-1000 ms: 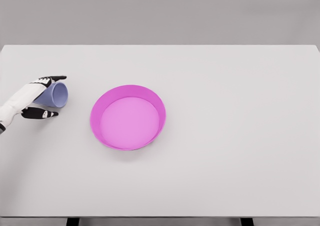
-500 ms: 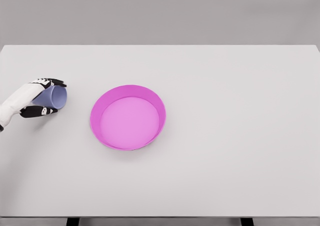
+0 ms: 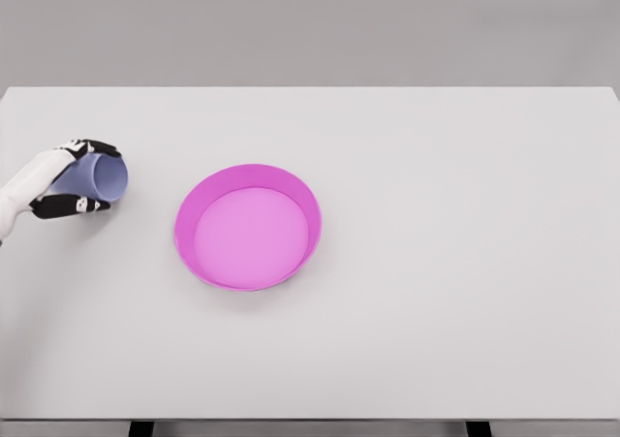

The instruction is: Flip the cup with left arm and place it on the plate

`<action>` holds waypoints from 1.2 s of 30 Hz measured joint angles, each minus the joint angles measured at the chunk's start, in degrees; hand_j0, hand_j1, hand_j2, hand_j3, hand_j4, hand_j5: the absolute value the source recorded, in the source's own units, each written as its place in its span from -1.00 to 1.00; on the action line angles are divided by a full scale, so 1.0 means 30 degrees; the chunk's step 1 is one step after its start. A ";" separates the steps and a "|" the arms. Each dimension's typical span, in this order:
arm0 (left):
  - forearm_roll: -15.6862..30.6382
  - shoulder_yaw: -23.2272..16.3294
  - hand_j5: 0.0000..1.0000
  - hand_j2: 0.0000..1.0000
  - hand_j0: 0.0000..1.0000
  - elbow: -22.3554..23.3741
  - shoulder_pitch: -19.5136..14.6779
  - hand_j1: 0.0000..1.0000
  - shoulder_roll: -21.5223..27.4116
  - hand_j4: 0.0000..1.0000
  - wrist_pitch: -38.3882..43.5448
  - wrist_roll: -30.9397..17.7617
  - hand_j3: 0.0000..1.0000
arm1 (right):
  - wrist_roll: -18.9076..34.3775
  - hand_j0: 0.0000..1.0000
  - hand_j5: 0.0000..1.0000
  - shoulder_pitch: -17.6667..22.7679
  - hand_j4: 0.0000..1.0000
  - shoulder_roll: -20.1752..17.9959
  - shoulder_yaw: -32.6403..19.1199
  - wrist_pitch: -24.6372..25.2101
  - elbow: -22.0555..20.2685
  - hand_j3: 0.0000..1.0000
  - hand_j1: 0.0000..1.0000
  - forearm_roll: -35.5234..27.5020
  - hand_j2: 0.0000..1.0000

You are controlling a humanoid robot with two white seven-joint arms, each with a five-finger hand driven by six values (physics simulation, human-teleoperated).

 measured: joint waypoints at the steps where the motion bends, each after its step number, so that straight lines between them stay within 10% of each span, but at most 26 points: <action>1: 0.0213 -0.0019 0.34 0.34 0.34 -0.0017 0.0000 0.34 -0.0015 0.34 0.0000 0.0000 0.34 | 0.0000 1.00 1.00 0.0000 1.00 0.0000 0.0000 0.0000 0.0000 1.00 1.00 -0.0001 1.00; 36: 0.5195 -0.1681 0.26 0.26 0.26 -0.4214 0.0762 0.26 -0.0546 0.26 0.0004 0.0044 0.26 | 0.0000 1.00 1.00 0.0000 1.00 0.0000 0.0000 0.0000 -0.0001 1.00 1.00 0.0002 1.00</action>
